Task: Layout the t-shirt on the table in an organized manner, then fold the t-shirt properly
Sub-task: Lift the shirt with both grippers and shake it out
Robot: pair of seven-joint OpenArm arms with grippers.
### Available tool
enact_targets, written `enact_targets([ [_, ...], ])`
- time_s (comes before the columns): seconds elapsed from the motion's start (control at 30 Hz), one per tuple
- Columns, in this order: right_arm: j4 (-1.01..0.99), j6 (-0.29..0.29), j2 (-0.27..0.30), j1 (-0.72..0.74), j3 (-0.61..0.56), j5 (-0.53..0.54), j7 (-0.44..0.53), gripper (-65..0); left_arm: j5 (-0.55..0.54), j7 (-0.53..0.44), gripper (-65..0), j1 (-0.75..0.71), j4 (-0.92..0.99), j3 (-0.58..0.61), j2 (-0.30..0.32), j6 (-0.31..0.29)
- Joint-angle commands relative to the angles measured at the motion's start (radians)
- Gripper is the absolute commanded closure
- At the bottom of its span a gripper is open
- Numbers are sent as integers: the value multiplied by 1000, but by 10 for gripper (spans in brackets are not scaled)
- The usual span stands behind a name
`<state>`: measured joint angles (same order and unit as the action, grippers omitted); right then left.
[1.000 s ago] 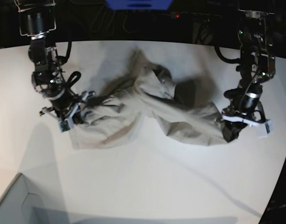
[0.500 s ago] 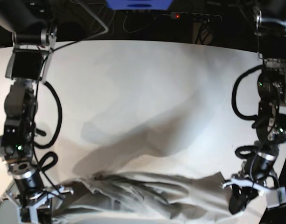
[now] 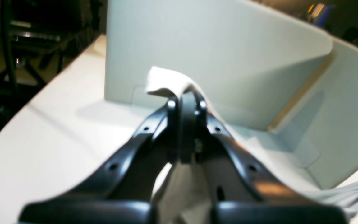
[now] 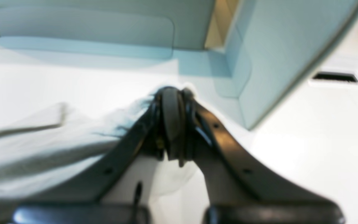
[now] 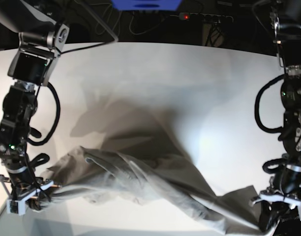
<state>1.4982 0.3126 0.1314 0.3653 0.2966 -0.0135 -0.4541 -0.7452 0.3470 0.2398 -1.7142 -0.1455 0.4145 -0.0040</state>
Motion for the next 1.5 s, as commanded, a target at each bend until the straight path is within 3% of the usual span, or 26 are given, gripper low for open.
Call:
enact_targets([
  [0.0,48,-8,11,25,14,13,47,0,-3,-33,0,-9,-17,-30,11,-3],
  [0.3,173,-8,17,-1,19,13,45,0,-3,-33,0,-101,-23,-164,-41,-3],
  [0.67,181,-8,11,-21,-40,13,45,0,-3,-33,0,-53,-20,-165,-35,-3],
  [1.23,433,-8,15,-27,-37,13,45,0,-1,-33,0,54,-45,-165,30,-3],
  [1.47,523,-8,-16,-124,-73,13,53,0,-1,-33,0,135,-47,-210,80,-3],
])
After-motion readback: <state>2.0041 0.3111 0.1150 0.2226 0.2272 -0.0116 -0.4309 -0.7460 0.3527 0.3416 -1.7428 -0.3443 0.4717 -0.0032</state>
